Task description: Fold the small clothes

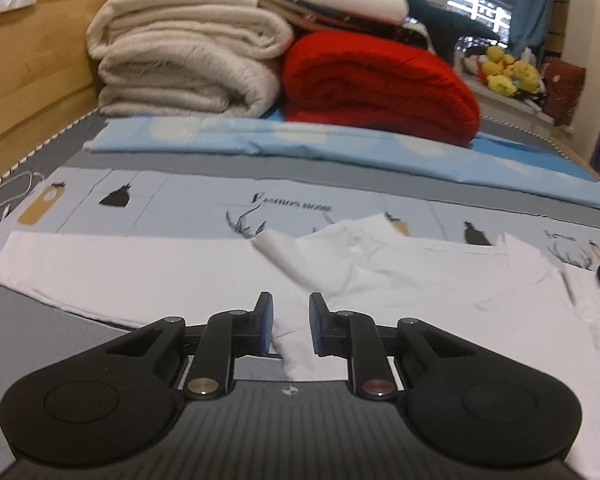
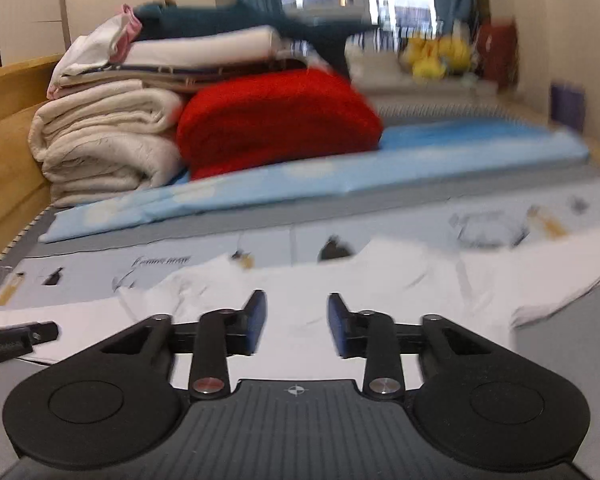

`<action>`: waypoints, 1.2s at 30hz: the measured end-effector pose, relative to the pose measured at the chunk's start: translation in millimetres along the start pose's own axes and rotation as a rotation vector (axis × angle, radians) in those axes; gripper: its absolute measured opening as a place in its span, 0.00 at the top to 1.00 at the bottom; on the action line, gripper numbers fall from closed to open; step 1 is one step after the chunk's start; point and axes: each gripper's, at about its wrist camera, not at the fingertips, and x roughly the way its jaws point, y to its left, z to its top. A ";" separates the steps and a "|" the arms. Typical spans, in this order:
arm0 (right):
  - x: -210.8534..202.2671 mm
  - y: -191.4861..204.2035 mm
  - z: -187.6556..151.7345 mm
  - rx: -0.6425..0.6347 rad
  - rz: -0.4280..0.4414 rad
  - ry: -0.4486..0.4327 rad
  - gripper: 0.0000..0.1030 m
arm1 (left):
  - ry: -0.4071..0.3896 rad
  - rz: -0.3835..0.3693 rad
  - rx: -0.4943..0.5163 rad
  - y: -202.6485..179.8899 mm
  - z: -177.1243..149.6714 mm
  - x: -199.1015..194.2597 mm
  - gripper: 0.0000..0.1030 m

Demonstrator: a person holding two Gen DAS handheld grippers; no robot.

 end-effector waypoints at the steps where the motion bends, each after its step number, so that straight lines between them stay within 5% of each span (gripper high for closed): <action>1: 4.0 0.5 4.4 0.001 0.024 0.002 0.68 | 0.003 0.002 -0.010 3.6 0.2 4.2 0.80; 4: 7.0 3.3 9.1 -0.086 0.066 -0.066 0.68 | 0.030 0.002 -0.052 17.7 6.6 18.7 0.80; 9: 24.9 -12.2 13.2 -0.091 0.037 -0.019 0.72 | 0.029 0.048 -0.084 48.5 24.9 42.1 0.80; 17: 50.6 -40.5 19.4 -0.069 -0.010 0.058 0.73 | 0.077 0.131 -0.346 145.2 43.9 74.4 0.80; 29: 72.4 -46.7 19.0 -0.057 -0.004 0.137 0.73 | 0.136 0.275 -0.741 304.9 8.4 88.8 0.75; 36: 80.3 -36.7 13.1 -0.081 -0.002 0.166 0.73 | 0.121 0.272 -0.842 343.4 -6.0 93.1 0.73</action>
